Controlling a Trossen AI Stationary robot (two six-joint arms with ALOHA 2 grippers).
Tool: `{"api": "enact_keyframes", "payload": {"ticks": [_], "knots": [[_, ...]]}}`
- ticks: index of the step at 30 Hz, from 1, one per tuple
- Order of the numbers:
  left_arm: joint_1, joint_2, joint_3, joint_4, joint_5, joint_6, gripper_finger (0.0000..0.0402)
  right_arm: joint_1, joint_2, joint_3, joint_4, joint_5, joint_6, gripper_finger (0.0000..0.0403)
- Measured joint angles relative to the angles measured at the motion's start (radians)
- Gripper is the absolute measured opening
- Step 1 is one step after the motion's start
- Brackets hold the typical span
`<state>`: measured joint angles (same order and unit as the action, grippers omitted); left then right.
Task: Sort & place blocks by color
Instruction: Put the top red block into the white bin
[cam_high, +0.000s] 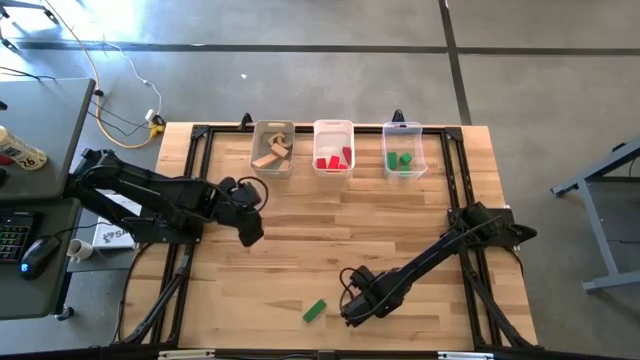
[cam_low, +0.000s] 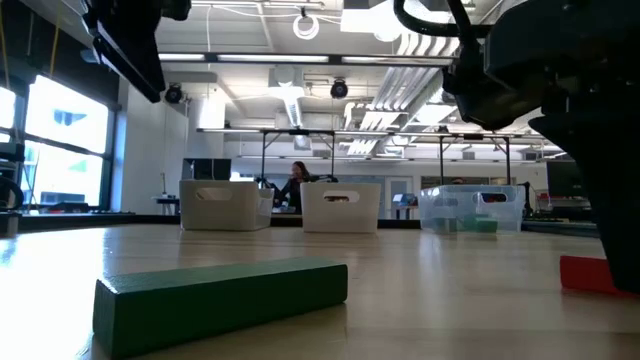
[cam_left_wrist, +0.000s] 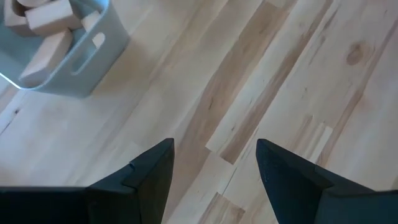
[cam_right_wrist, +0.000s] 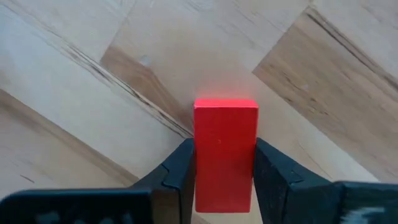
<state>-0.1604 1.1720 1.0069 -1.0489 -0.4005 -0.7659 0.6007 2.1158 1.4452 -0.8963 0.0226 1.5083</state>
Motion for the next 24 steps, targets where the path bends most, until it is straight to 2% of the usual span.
{"api": "enact_keyframes", "payload": {"ticks": [7,14,24], "knots": [[0.000,0.026,0.000,0.004,0.022,0.000,0.0213,0.000,0.003,0.053,-0.050,0.010,-0.054,0.0100],[-0.006,0.028,0.000,0.009,0.076,-0.078,0.0213,-0.021,0.010,0.189,-0.176,0.111,-0.116,0.0098],[-0.096,0.027,0.000,0.022,0.077,-0.097,0.0213,-0.111,0.008,0.353,-0.328,0.245,-0.293,0.0098]]}}
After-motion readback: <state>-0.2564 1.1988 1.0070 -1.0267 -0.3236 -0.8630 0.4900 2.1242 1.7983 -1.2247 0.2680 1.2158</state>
